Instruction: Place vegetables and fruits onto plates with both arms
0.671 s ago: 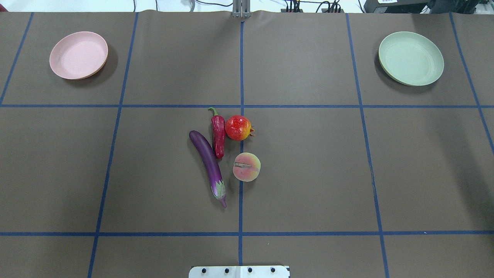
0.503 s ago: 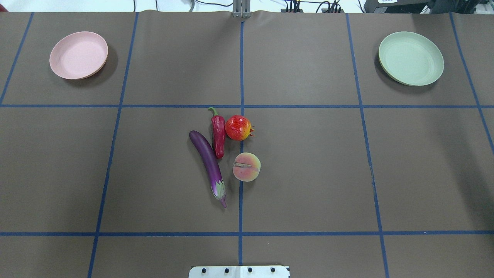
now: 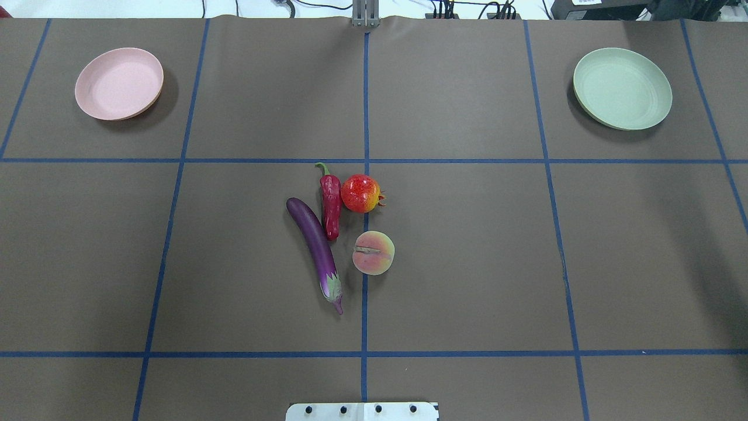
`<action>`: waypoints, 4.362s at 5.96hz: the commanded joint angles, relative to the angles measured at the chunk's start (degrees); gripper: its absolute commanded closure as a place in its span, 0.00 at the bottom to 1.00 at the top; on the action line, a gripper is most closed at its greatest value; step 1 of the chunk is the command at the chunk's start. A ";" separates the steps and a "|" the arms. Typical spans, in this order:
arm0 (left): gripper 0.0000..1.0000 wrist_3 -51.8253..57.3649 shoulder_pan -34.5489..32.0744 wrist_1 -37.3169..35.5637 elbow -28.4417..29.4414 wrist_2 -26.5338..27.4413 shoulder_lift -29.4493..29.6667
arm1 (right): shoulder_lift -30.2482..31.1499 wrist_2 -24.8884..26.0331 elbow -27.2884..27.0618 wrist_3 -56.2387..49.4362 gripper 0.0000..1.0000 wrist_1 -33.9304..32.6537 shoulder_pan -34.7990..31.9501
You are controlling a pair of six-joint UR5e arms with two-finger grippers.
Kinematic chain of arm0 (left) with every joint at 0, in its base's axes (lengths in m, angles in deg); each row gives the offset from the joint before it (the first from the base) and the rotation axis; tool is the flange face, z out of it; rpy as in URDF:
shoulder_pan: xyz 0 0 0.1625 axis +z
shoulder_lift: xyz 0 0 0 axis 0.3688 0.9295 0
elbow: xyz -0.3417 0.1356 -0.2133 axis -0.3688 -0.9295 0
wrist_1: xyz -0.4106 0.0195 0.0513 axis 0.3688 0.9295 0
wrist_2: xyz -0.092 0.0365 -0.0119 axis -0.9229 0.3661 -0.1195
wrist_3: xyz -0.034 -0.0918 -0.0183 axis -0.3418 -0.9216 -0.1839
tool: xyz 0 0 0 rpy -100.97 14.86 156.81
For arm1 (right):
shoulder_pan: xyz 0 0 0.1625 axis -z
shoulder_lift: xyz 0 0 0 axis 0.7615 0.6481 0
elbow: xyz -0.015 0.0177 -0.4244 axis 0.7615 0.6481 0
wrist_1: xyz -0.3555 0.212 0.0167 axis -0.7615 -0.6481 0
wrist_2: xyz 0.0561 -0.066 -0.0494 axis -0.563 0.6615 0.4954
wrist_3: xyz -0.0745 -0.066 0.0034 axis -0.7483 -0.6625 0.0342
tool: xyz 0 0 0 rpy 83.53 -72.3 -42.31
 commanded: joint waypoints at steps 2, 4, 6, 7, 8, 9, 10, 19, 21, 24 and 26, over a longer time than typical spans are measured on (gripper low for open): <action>0.00 -0.09 -0.03 0.08 -0.65 -0.48 -0.17 | -0.05 -0.22 -0.06 0.07 0.00 0.25 0.18; 0.00 0.00 0.06 -0.01 -0.75 -0.48 -0.17 | 0.74 -0.57 -0.32 -0.46 0.00 0.43 0.18; 0.00 0.08 0.06 0.25 -1.10 -0.48 -1.57 | 0.74 -0.57 -0.40 -0.11 0.00 0.43 0.18; 0.00 0.00 0.15 1.21 -1.10 -0.56 -1.58 | 0.74 -0.75 -0.41 -0.02 0.00 0.43 0.27; 0.00 -0.09 0.15 1.31 -1.10 -0.57 -1.58 | 0.66 -0.84 -0.58 -0.02 0.00 0.52 0.27; 0.00 -0.09 0.24 1.31 -1.01 -0.57 -1.58 | 0.74 -0.84 -0.15 0.24 0.00 3.56 0.44; 0.00 -0.09 0.24 1.31 -1.01 -0.57 -1.32 | 0.74 -0.92 -0.06 0.33 0.00 4.46 0.62; 0.00 -73.04 46.19 -6.84 17.37 18.13 47.57 | -0.49 -3.92 -0.14 4.90 0.00 4.74 4.75; 0.01 -72.34 48.66 -6.17 22.00 21.85 49.14 | -0.66 -3.65 -0.41 4.90 0.00 4.74 4.84; 0.02 -72.43 49.71 -5.19 33.96 21.76 55.73 | -0.66 -3.65 -0.41 4.90 0.00 4.74 4.84; 0.07 -72.51 51.21 -5.46 33.88 21.58 55.29 | -0.66 -3.65 -0.41 4.90 0.00 4.74 4.93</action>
